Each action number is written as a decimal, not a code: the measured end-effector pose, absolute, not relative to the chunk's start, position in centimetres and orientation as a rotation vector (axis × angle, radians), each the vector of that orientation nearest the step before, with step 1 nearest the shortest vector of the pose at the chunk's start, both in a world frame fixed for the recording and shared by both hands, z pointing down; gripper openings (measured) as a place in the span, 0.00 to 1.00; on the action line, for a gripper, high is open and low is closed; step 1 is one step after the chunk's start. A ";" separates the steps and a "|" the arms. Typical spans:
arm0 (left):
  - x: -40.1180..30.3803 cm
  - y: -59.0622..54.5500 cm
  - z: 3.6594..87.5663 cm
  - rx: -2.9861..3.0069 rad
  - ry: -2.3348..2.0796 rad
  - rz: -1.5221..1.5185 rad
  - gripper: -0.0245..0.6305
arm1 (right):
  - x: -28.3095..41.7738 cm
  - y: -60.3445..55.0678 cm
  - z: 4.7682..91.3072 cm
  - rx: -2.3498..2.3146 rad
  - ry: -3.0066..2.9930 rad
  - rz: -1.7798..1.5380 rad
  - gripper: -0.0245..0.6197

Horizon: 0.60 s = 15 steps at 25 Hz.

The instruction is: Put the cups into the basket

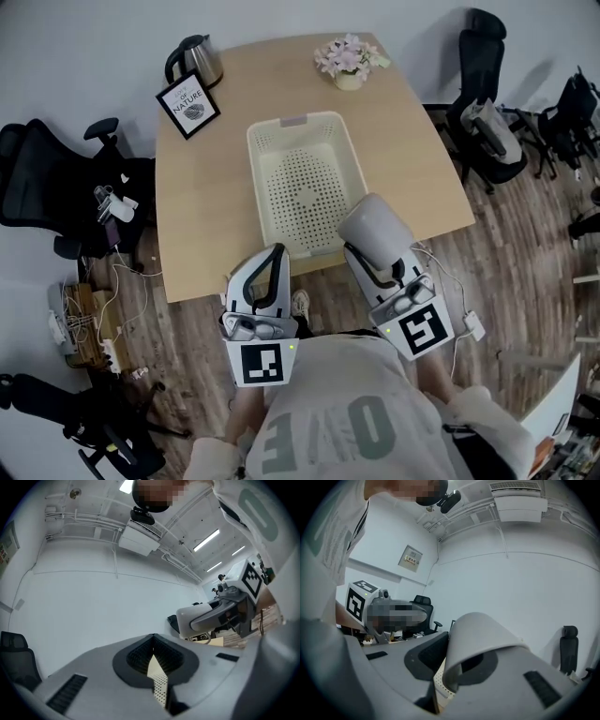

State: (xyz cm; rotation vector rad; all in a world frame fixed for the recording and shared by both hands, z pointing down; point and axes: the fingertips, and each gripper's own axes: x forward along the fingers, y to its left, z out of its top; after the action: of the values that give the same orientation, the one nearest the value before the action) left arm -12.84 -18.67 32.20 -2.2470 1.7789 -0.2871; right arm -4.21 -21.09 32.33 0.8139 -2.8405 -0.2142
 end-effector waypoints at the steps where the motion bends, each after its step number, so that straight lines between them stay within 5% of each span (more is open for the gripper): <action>1: -13.7 -19.5 32.0 -2.246 1.773 -0.281 0.05 | -4.9 -22.0 32.3 0.817 -2.826 -0.218 0.11; 15: -17.4 -26.8 32.3 -2.235 1.766 -0.320 0.05 | -8.9 -30.6 33.2 0.773 -2.695 -0.290 0.11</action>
State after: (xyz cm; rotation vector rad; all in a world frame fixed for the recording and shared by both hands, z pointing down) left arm -17.36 -26.83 32.33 -2.2351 1.7656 -0.3200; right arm -8.87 -30.59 33.16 0.7729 -2.6953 -0.2897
